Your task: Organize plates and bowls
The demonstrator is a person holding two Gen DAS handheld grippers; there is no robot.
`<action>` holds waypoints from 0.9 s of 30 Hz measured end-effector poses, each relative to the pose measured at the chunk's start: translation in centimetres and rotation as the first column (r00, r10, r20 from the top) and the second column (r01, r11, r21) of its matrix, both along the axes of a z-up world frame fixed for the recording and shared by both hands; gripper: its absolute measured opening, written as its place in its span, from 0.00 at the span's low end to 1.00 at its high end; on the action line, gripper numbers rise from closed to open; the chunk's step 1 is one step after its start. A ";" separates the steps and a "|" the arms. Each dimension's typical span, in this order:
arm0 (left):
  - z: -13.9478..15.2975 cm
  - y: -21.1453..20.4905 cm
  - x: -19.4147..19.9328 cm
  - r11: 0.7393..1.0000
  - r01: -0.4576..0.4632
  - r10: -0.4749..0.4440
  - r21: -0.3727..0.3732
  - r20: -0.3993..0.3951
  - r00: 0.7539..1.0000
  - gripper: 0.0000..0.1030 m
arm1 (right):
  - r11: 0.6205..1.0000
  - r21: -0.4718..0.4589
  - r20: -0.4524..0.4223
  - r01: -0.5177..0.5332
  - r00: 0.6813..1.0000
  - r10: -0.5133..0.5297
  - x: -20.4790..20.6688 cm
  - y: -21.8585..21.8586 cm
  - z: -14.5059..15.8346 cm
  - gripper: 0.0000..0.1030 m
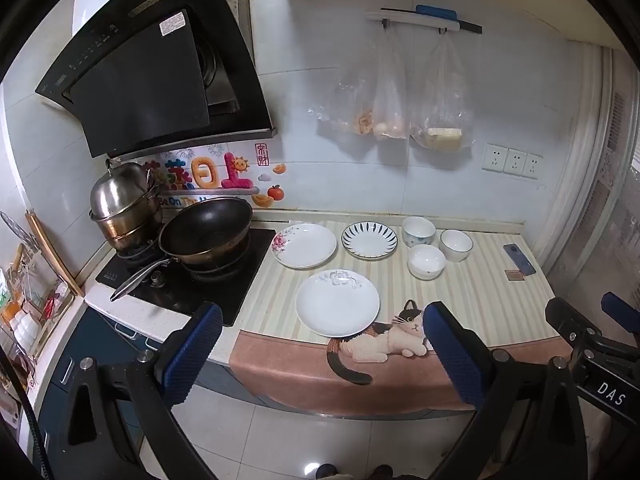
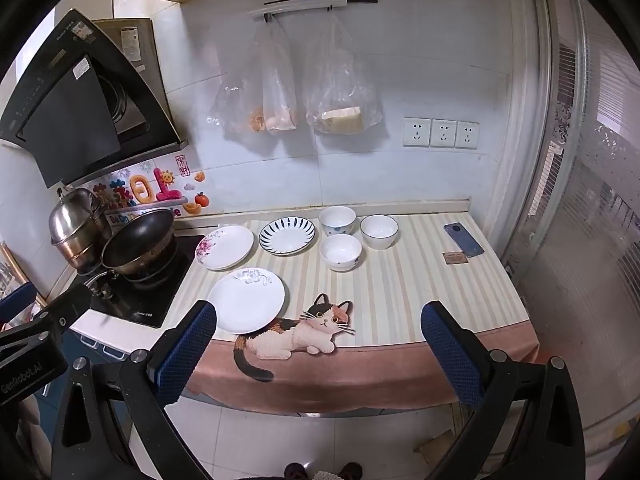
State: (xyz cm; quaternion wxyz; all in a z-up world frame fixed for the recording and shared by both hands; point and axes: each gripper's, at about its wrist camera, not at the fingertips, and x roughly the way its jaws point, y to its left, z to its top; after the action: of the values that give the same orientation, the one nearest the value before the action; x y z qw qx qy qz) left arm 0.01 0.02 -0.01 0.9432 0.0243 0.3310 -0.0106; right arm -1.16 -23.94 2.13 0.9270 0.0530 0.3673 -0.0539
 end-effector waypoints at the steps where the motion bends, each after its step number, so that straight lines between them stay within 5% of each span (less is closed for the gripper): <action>1: 0.0 0.0 0.0 1.000 0.000 0.000 0.000 0.000 1.000 1.00 | 1.000 0.000 0.000 -0.002 1.000 0.002 0.0 -0.1 0.1 1.00; 27: 0.2 -0.8 0.3 1.000 0.007 -0.007 -0.001 0.000 1.000 1.00 | 1.000 0.003 -0.004 0.001 1.000 -0.001 0.8 0.0 -0.1 1.00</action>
State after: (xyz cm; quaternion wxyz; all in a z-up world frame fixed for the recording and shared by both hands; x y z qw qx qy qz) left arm 0.31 -0.83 0.18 0.9432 0.0251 0.3309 -0.0140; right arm -0.37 -23.96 2.05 0.9262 0.0546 0.3692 -0.0540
